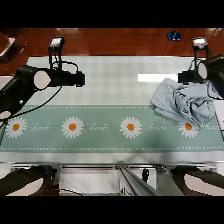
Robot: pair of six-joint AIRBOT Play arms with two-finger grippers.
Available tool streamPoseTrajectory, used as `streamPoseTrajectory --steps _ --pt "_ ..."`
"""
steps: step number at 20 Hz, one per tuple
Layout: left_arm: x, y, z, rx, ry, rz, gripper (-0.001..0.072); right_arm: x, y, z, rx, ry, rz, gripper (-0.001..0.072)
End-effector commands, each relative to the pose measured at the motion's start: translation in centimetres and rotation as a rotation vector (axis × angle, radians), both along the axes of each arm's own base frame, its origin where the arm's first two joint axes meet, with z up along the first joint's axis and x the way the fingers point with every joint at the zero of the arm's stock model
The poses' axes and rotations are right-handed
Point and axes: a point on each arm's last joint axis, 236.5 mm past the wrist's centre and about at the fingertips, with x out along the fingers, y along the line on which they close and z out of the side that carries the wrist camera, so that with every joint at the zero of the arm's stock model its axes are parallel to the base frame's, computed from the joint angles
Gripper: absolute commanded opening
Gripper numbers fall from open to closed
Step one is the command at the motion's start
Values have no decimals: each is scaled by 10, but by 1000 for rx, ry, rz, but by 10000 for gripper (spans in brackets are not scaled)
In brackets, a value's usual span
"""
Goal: Fold the shirts.
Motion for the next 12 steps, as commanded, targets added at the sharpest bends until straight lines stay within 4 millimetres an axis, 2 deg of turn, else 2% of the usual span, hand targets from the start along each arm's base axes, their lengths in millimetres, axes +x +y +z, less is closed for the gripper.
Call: streamPoseTrajectory --steps 1,3,5,7,10,11,12 --pt "0 0 -14 12 36 1 508 -18 -49 -44 195 59 -227 411" --pt "0 0 -20 16 47 1 508 -30 -49 -86 358 149 -310 411" --pt "1 0 -25 20 59 1 508 -42 -55 -116 399 226 -366 411" --pt "1 0 -30 24 69 1 508 -49 -58 -133 405 273 -386 411" --pt "1 0 -38 30 86 1 508 -57 -58 -147 402 327 -394 394" --pt "1 -1 -40 27 92 2 508 -62 -55 -150 409 351 -397 341" --pt "0 -2 -41 21 96 3 508 -64 -48 -153 429 376 -377 181"
